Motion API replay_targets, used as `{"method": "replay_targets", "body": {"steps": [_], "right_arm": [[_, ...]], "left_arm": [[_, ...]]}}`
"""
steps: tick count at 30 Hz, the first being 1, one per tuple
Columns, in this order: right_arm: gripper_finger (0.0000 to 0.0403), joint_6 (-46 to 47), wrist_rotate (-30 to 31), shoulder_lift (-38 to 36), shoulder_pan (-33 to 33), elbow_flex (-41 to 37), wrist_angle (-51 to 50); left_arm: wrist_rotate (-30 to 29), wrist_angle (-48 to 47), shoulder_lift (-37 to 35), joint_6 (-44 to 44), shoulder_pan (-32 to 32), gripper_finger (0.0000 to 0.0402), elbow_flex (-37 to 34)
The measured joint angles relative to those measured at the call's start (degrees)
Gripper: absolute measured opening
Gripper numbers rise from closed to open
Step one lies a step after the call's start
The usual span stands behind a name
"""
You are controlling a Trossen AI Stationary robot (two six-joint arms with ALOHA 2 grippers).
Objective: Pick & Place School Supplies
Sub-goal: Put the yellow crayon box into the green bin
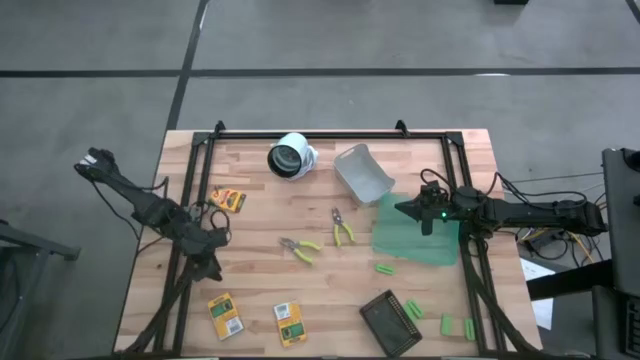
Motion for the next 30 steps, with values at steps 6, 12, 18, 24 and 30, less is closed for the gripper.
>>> {"method": "replay_targets", "body": {"steps": [6,12,18,24,30], "right_arm": [[0.0008,0.0,0.0,0.0,0.0,0.0,0.0],[0.0008,0.0,0.0,0.0,0.0,0.0,-0.1],[0.0008,0.0,0.0,0.0,0.0,0.0,-0.2],[0.0008,0.0,0.0,0.0,0.0,0.0,-0.3],[0.0008,0.0,0.0,0.0,0.0,0.0,-0.3]], "left_arm": [[-2.4,0.0,5.5,-1.1,-2.6,0.0209,0.7],[-2.5,2.1,9.8,-4.2,-5.6,0.0209,0.5],[-1.9,7.3,12.9,-5.6,-7.9,0.0209,0.0],[-1.6,11.4,16.1,-6.1,-10.0,0.0208,0.0],[-1.6,15.6,19.5,-3.8,-11.5,0.0208,0.0]]}}
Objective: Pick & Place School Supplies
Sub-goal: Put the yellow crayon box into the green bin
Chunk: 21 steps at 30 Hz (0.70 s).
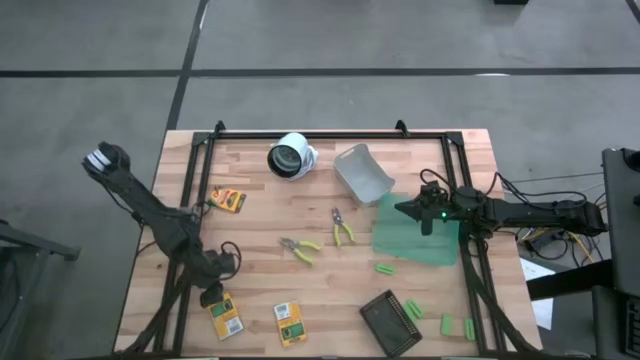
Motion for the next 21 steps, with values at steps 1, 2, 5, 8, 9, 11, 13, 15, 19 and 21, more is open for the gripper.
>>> {"method": "replay_targets", "body": {"steps": [1,2,5,8,9,11,13,15,19,21], "right_arm": [[0.0008,0.0,0.0,0.0,0.0,0.0,0.0],[0.0008,0.0,0.0,0.0,0.0,0.0,0.0],[0.0008,0.0,0.0,0.0,0.0,0.0,0.0],[0.0008,0.0,0.0,0.0,0.0,0.0,0.0],[0.0008,0.0,0.0,0.0,0.0,0.0,0.0],[0.0008,0.0,0.0,0.0,0.0,0.0,0.0],[0.0008,0.0,0.0,0.0,0.0,0.0,0.0],[0.0008,0.0,0.0,0.0,0.0,0.0,0.0],[0.0008,0.0,0.0,0.0,0.0,0.0,0.0],[0.0008,0.0,0.0,0.0,0.0,0.0,0.0]], "left_arm": [[0.0,0.6,0.5,0.6,-0.1,0.0208,0.0],[-0.1,1.0,0.9,0.7,-0.1,0.0209,0.0],[-0.3,1.5,2.3,0.6,-0.1,0.0208,0.0],[-0.3,1.5,3.7,1.0,-0.1,0.0209,-0.1],[-0.3,1.6,4.1,1.0,-0.2,0.0209,-0.3],[-0.2,2.1,4.9,0.6,-0.2,0.0208,-1.1],[1.0,4.2,5.3,0.3,-0.2,0.0209,-2.1],[2.4,7.5,5.4,-0.6,-0.2,0.0208,-3.5],[3.5,13.2,5.2,-2.0,-0.2,0.0209,-6.1],[3.8,14.7,5.1,-2.3,-0.2,0.0208,-6.7]]}}
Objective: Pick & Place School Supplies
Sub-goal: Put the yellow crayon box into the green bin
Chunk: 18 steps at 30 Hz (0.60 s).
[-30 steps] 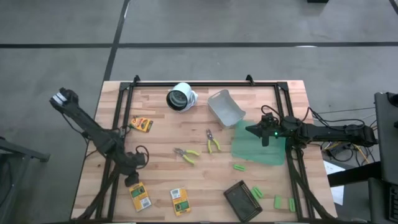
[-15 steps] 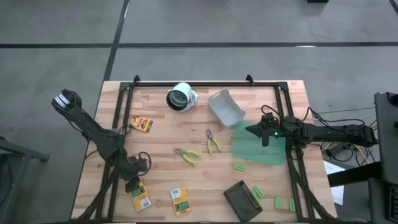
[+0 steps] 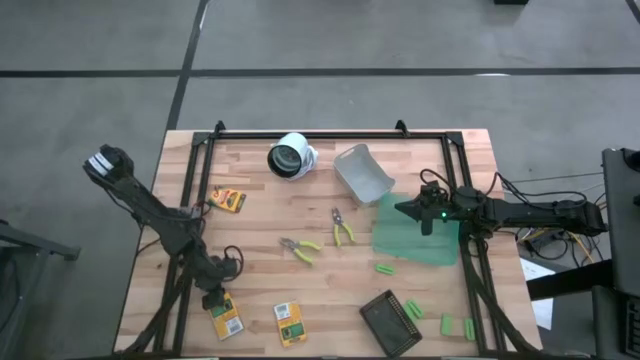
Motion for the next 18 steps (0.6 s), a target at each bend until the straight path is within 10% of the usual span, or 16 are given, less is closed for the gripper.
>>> {"method": "replay_targets", "body": {"steps": [18], "right_arm": [[0.0008,0.0,0.0,0.0,0.0,0.0,0.0]], "left_arm": [[0.5,2.7,0.1,-0.3,0.0,0.0108,-1.6]]}}
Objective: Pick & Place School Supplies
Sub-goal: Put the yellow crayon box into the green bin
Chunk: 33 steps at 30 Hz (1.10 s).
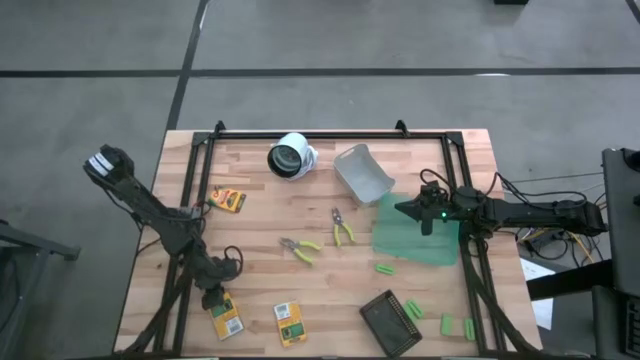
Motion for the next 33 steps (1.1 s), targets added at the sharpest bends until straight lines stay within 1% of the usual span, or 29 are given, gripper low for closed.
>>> {"method": "replay_targets", "body": {"steps": [13,24,30,33], "right_arm": [[0.0008,0.0,0.0,0.0,0.0,0.0,0.0],[0.0008,0.0,0.0,0.0,0.0,0.0,0.0],[0.0008,0.0,0.0,0.0,0.0,0.0,0.0],[0.0008,0.0,0.0,0.0,0.0,0.0,0.0]], "left_arm": [[-0.2,0.5,-0.1,-0.3,0.0,0.0008,-0.1],[-1.0,0.2,-0.7,0.8,0.0,0.0005,1.6],[-2.9,-1.2,-0.7,4.9,0.3,0.0003,4.2],[-4.9,-1.5,-1.0,9.8,0.3,0.0003,5.8]]}}
